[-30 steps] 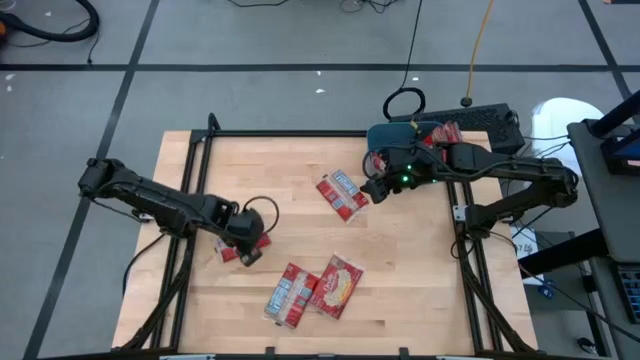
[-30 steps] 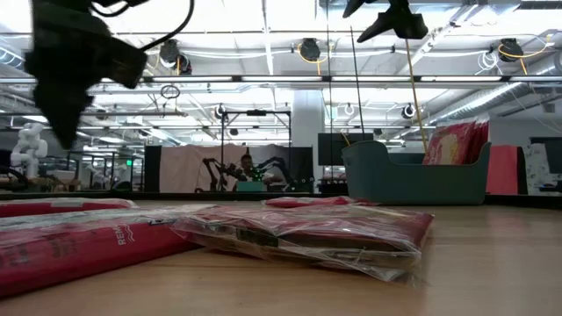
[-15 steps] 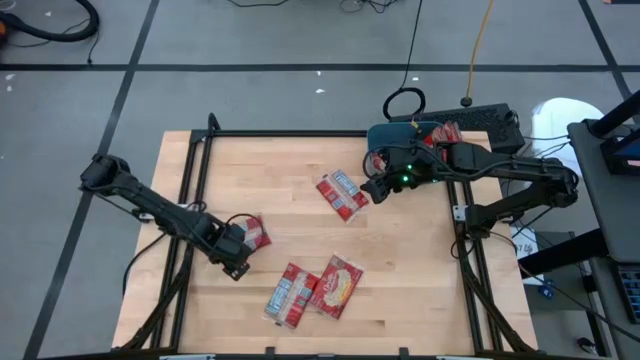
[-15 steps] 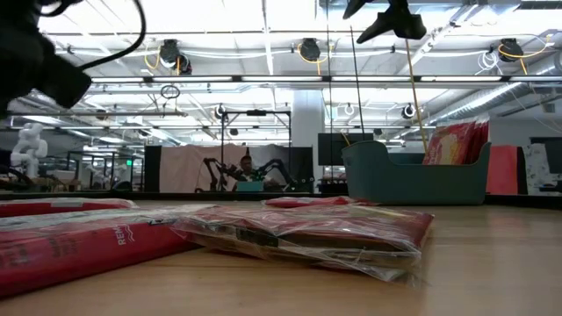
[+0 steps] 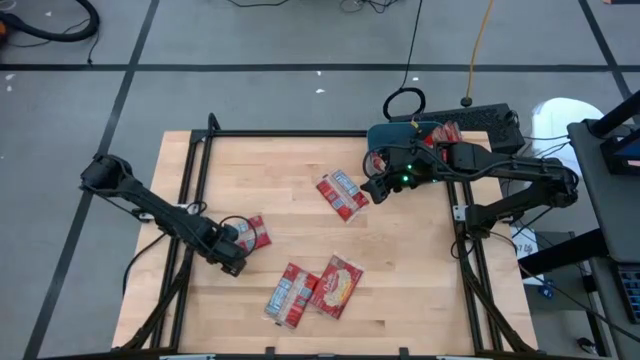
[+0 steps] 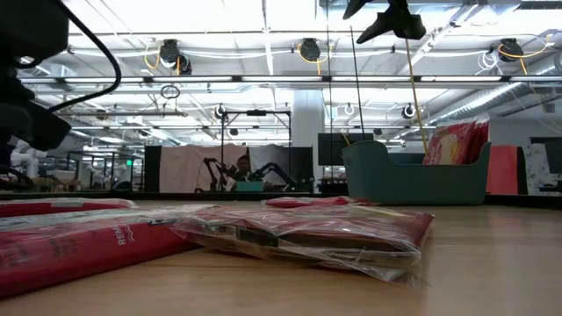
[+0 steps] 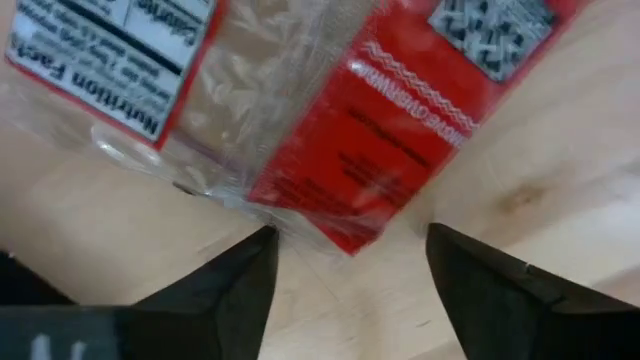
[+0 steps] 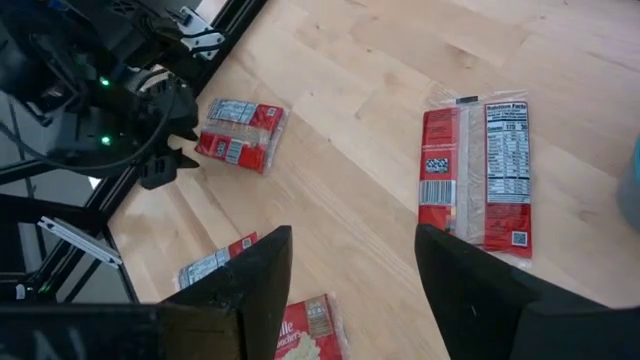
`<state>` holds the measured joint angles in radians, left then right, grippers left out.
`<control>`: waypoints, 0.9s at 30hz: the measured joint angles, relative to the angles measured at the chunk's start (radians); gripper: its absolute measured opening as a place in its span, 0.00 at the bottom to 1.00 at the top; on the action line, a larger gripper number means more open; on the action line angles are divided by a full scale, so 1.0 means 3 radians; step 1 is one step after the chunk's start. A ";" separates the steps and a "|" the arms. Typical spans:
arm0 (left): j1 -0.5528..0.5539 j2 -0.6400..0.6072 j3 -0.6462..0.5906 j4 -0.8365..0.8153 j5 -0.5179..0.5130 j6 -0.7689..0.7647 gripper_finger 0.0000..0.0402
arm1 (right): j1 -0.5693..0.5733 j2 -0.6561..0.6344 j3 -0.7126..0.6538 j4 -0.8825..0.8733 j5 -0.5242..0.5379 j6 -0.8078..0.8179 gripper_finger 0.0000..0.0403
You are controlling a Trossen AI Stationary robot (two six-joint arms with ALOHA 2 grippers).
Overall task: Sort popcorn bags into baskets
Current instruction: Put the popcorn bag into the blue bin
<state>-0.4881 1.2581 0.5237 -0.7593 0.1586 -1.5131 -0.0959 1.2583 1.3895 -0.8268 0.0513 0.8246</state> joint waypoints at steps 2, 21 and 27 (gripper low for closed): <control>0.0001 -0.0013 -0.0077 0.0108 -0.0024 0.0027 0.60 | 0.0000 0.0000 0.0000 0.0000 0.0000 -0.0001 0.51; 0.0021 0.0004 -0.0005 0.0009 -0.0307 0.0853 0.01 | -0.0001 0.0000 -0.0001 0.0046 0.0291 0.0001 0.51; 0.0045 0.0001 0.0152 0.0059 -0.0457 0.1010 0.01 | 0.0005 0.0000 -0.0001 0.0321 0.0350 -0.0083 0.51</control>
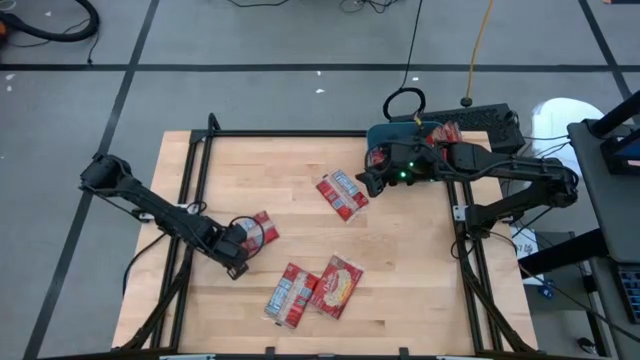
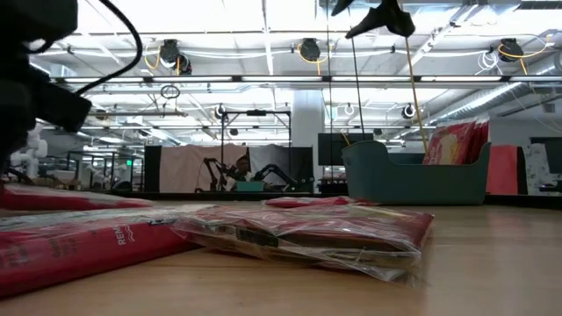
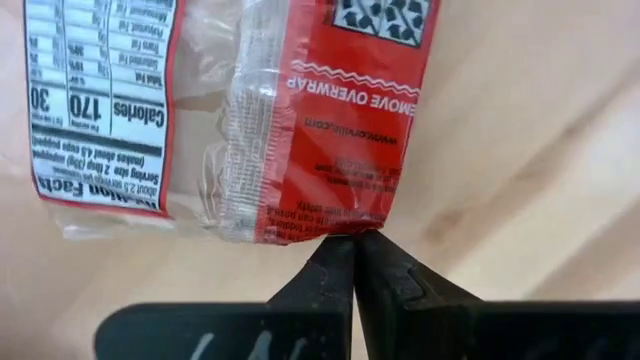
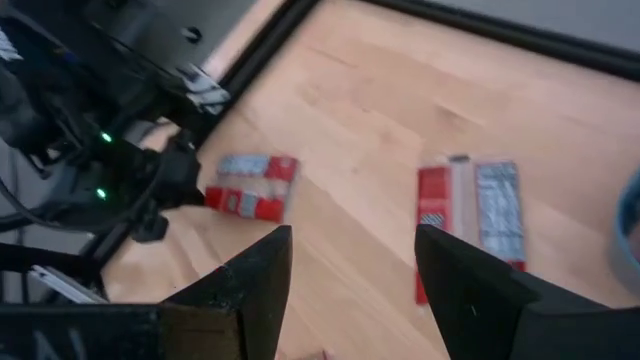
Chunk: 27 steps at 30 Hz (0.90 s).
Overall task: Sort popcorn bags into baskets
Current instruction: Put the popcorn bag into the blue bin
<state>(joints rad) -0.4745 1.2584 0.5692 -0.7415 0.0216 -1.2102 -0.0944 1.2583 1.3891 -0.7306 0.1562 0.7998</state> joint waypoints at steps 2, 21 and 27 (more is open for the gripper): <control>0.0016 0.0001 0.0085 -0.0012 -0.0017 0.0045 0.01 | 0.0013 0.0000 0.0000 0.0101 0.0007 -0.0015 0.51; 0.0322 -0.0005 0.0260 0.0378 -0.0067 0.0477 0.00 | 0.0487 0.0175 0.0000 0.0517 0.0027 -0.0594 0.51; 0.0404 -0.0007 0.0260 0.0687 -0.0069 0.0489 0.00 | 0.0782 0.0726 0.0000 0.0947 0.0180 -0.1567 0.51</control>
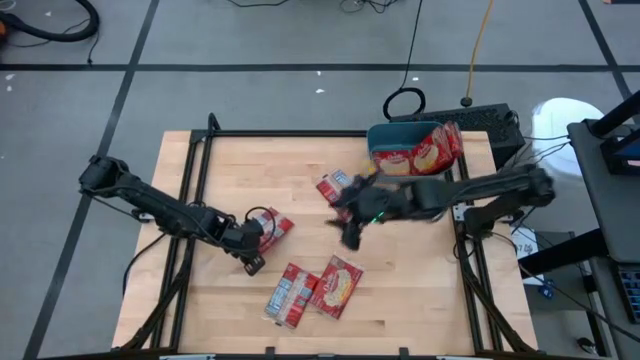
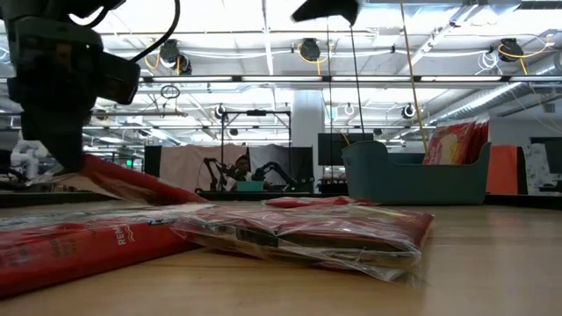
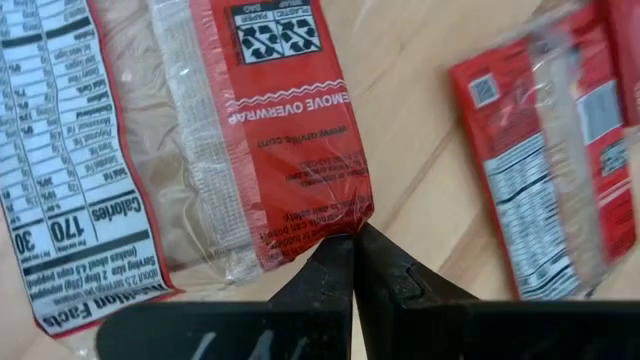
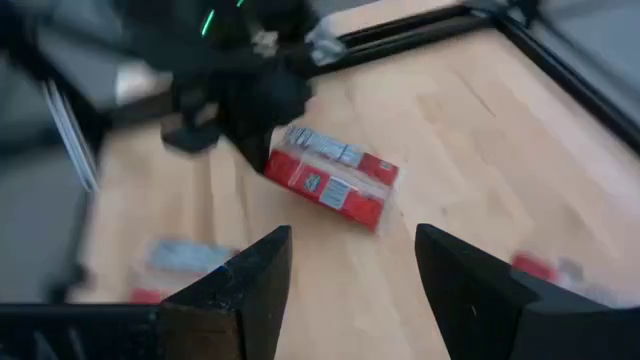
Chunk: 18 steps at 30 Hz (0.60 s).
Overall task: Sort popcorn bags into baskets
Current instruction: Put the popcorn bag into the blue bin
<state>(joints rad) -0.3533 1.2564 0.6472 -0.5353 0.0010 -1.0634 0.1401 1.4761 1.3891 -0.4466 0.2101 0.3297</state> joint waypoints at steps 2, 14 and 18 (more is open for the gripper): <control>0.0025 0.0000 0.0001 0.0052 -0.0002 0.0001 0.00 | 0.0056 0.0237 0.0000 0.0133 0.0019 -0.0423 0.51; 0.0069 -0.0001 0.0004 0.0057 -0.0007 0.0102 0.00 | -0.0173 0.1460 -0.0001 0.1595 -0.0356 -0.2019 0.51; 0.0067 -0.0001 0.0004 0.0085 -0.0008 0.0130 0.00 | -0.0230 0.1720 -0.0001 0.1908 -0.0561 -0.2196 0.51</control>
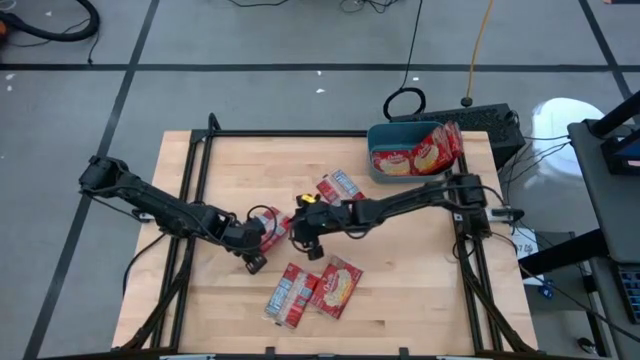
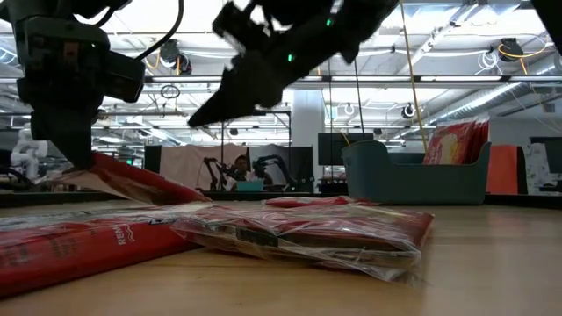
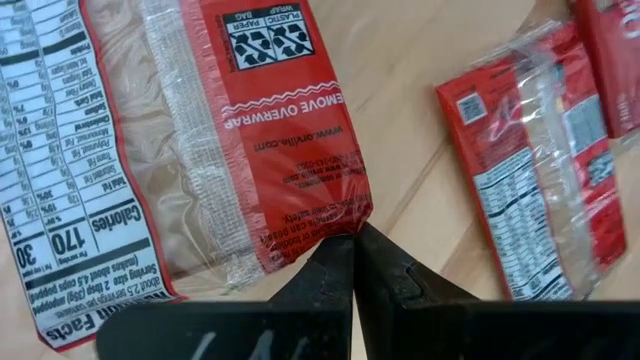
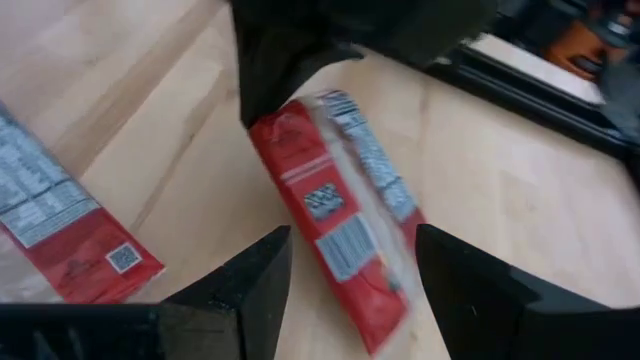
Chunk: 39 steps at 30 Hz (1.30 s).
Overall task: Sort popcorn bags into baskets
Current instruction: Put the popcorn bag into the blue bin
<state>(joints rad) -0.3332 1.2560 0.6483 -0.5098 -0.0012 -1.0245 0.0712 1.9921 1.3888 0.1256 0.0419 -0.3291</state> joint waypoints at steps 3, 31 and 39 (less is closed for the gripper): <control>0.0000 0.0000 0.0000 0.0090 0.0000 0.0006 0.00 | -0.0003 0.0197 0.0004 0.0207 -0.0155 -0.0207 0.51; 0.0281 0.0000 0.0001 0.1043 0.0561 -0.0174 0.08 | 0.0034 0.0575 0.0003 0.0825 -0.0035 -0.0784 0.19; 0.0367 -0.0126 0.0003 0.1206 0.0849 -0.0557 0.25 | 0.0042 0.0415 0.0003 0.0687 0.0133 -0.0777 0.05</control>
<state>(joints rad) -0.2229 1.2183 0.6491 -0.1480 0.2535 -1.1917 0.0837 2.1165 1.3895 0.3318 0.0818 -0.5623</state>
